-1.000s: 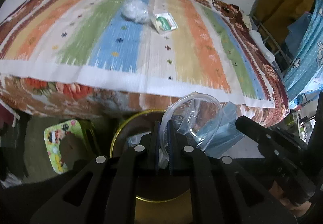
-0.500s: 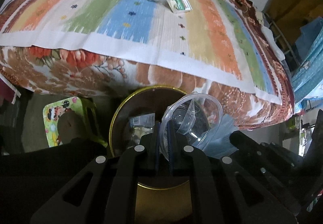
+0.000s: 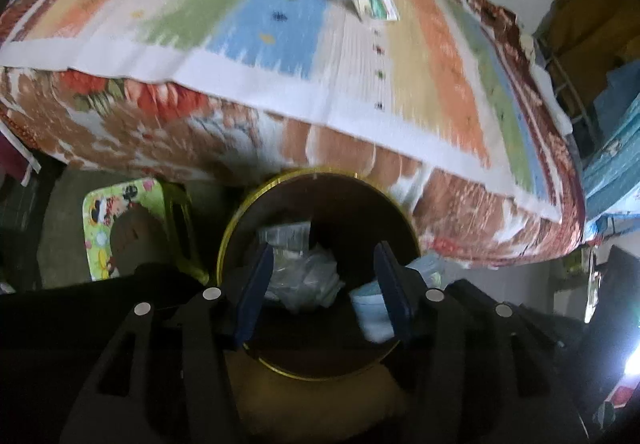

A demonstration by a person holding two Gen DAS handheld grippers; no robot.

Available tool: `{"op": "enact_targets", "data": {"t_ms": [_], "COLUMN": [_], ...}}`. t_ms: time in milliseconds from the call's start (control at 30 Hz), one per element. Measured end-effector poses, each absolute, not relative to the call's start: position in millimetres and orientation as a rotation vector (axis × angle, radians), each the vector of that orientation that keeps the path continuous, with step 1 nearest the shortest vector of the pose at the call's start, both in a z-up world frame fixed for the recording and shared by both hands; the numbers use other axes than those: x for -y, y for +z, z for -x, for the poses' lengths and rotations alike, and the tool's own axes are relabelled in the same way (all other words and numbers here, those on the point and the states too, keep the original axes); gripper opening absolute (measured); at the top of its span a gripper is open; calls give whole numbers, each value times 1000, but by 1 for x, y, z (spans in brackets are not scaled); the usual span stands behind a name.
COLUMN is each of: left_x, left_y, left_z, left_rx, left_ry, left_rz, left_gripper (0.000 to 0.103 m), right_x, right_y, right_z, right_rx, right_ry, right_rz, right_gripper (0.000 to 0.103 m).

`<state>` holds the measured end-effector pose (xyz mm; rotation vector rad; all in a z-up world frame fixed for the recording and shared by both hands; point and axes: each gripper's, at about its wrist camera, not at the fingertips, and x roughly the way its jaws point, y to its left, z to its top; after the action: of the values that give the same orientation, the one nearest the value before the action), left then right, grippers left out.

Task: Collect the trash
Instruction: 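Open left tool over the bin while right tool releases the blue mask inside, then move both open tools over the clear plastic bag and green-white box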

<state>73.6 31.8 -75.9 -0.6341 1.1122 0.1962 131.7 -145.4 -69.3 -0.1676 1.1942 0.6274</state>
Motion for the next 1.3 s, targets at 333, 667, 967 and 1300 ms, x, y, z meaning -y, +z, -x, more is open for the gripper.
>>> {"op": "enact_targets", "data": {"t_ms": [333,667,967,1300], "left_x": [-33,-47,-65,-99], "left_y": [-57,-36,-7,-3], "left_z": [-84,-96,-117,-148], "left_rx": [-1060,-991,-876,-865], "left_ry": [197,172,166,240], "left_rz": [572,571,587,638], "left_gripper": [67,81,88,91], "right_x": [142,140,132,115], "right_y": [-62,-37,-7,12], "right_z": [-139,-155,-176,-214], "right_rx": [-1183,-1113,-1022,-974], "right_ry": [640,663,680,677], "right_rz": [153,125,130,112], "right_gripper": [40,55,70,78]}}
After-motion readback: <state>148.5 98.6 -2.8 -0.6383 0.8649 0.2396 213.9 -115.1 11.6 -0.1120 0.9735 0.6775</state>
